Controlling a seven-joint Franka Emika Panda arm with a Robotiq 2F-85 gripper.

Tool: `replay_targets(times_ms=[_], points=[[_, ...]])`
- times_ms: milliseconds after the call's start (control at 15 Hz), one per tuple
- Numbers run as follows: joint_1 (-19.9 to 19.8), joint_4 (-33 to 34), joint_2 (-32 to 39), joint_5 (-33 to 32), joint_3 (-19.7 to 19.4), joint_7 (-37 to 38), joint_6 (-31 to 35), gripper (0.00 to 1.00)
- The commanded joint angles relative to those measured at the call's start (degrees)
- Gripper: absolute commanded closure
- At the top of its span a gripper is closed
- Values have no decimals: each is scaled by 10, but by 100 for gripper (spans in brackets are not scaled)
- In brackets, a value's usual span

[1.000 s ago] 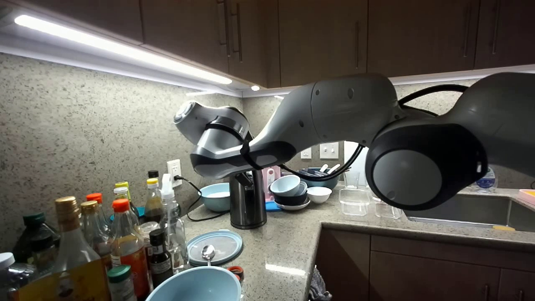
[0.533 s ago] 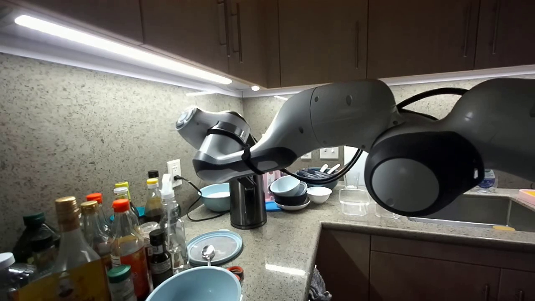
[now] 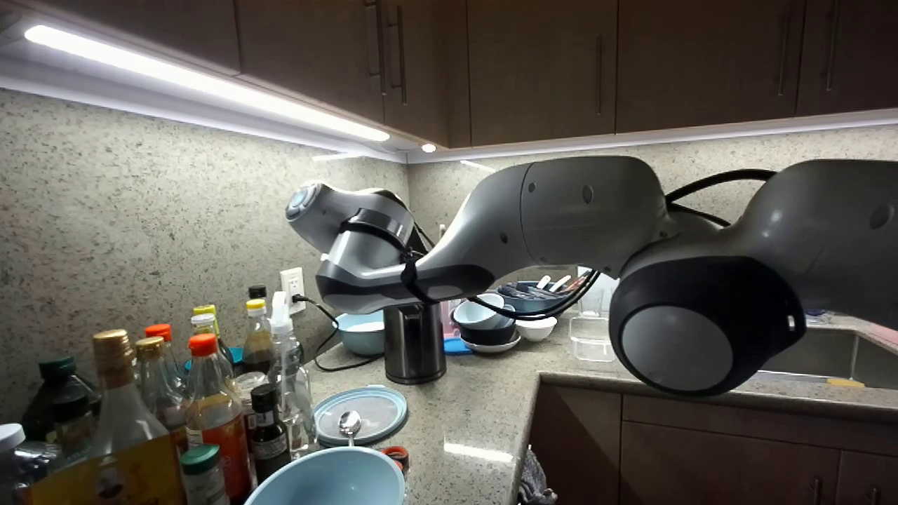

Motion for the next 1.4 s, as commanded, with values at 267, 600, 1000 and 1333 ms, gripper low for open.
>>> replay_targets(times_ms=[267, 600, 1000, 1333], points=[[5, 14, 3, -1, -29, 4, -14, 0], [5, 14, 3, -2, -29, 4, -15, 0], [5, 14, 3, -2, -29, 4, -15, 0], [14, 11, 2, 5, -21, 1, -22, 0]])
